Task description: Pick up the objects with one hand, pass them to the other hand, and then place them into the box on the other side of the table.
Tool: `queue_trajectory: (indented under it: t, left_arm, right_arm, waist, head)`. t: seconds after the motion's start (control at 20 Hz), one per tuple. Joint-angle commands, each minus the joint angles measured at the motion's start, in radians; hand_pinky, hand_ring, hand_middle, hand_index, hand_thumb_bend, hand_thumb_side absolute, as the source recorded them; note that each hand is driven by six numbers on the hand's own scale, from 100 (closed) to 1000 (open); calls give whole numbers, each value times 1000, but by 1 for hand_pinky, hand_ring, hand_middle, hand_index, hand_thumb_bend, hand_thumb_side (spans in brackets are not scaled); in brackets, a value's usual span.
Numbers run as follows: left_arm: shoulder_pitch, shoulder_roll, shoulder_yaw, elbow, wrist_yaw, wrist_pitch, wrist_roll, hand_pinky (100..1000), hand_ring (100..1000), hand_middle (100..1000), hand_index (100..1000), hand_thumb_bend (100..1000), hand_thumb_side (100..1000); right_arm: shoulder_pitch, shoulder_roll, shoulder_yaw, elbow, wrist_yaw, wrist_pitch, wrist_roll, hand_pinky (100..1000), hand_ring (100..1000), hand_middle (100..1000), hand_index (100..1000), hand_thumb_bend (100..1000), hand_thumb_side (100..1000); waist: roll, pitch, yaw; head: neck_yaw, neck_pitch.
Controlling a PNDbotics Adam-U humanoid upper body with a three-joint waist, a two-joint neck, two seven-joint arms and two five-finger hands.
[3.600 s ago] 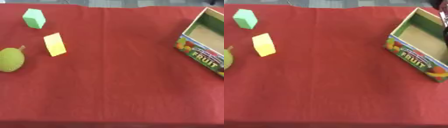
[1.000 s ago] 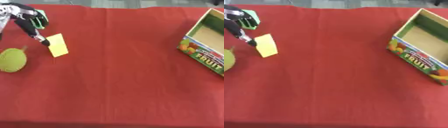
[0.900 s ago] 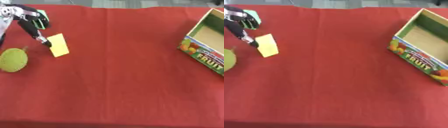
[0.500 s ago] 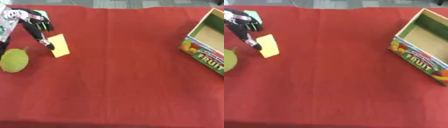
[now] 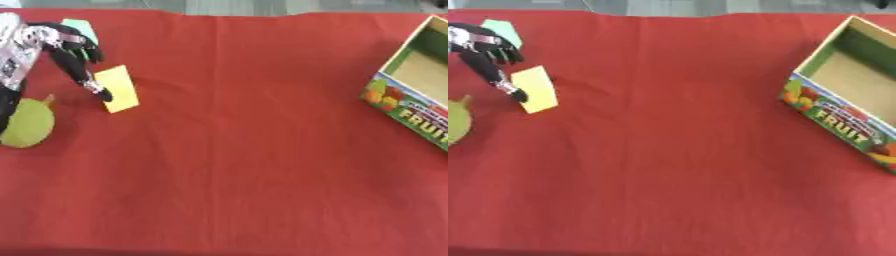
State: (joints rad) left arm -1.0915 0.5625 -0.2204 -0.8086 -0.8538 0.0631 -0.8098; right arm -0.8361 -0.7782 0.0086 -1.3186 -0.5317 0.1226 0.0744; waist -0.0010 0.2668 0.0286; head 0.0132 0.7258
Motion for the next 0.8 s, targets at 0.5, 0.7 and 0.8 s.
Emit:
queue_trajectory:
  t: [0.5,0.7,0.8]
  left_arm:
    - [-8,8,12,-1,74,-9,-59,868,847,785,866,777,393]
    - [-11,8,12,-17,108,-16,-82,861,838,777,871,758,381]
    - [-12,7,11,-21,116,-17,-82,858,836,776,875,743,394]
  right_arm:
    - [-8,-21,-5,-19,29,7,-1,808,871,855,933,167,513]
    - [-4,-19,-4,-19,34,11,-1,809,870,854,932,158,520]
    - [-1,-19,-4,-19,35,12,-1,809,870,854,931,156,522]
  waist:
    - [-8,2,1]
    - [-8,2,0]
    - [-8,2,-1]
  head:
    - [14,-17]
    - [16,-25]
    - [17,-28]
